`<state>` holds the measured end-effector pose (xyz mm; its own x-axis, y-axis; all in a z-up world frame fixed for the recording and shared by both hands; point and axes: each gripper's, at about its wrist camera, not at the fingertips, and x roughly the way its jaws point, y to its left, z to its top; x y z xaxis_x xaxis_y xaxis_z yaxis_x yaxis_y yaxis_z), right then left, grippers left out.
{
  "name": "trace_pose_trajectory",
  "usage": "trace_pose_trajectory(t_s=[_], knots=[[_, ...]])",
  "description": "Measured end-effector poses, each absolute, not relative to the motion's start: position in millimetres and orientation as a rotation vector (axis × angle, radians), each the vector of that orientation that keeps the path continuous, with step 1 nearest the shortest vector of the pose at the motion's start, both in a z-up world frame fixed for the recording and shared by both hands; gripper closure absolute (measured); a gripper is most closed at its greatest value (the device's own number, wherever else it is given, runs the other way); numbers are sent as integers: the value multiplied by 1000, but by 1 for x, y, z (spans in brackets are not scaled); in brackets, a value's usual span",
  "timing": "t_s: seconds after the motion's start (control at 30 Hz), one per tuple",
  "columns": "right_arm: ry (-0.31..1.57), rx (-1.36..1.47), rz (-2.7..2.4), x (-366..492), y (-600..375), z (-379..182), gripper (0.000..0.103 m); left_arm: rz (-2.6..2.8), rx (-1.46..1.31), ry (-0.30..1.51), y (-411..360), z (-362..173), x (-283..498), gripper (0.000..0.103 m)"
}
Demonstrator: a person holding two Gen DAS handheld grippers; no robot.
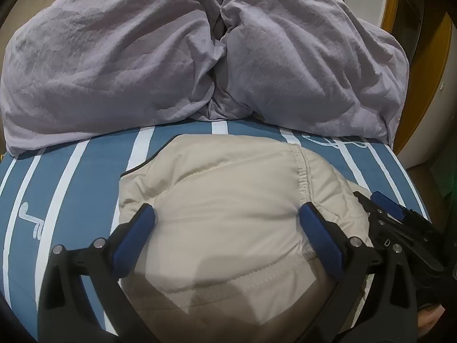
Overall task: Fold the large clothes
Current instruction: 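Release the hood and press the folded jacket flat with both grippers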
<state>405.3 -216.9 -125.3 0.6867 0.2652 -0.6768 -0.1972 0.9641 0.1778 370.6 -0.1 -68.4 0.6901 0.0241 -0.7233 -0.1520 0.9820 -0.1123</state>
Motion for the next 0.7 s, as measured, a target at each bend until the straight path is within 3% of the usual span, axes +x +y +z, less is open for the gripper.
trace_pose_trajectory(t_s=[0.7], knots=[[777, 100, 243, 411, -216, -133, 47, 99, -176, 809, -1, -74, 376, 2]])
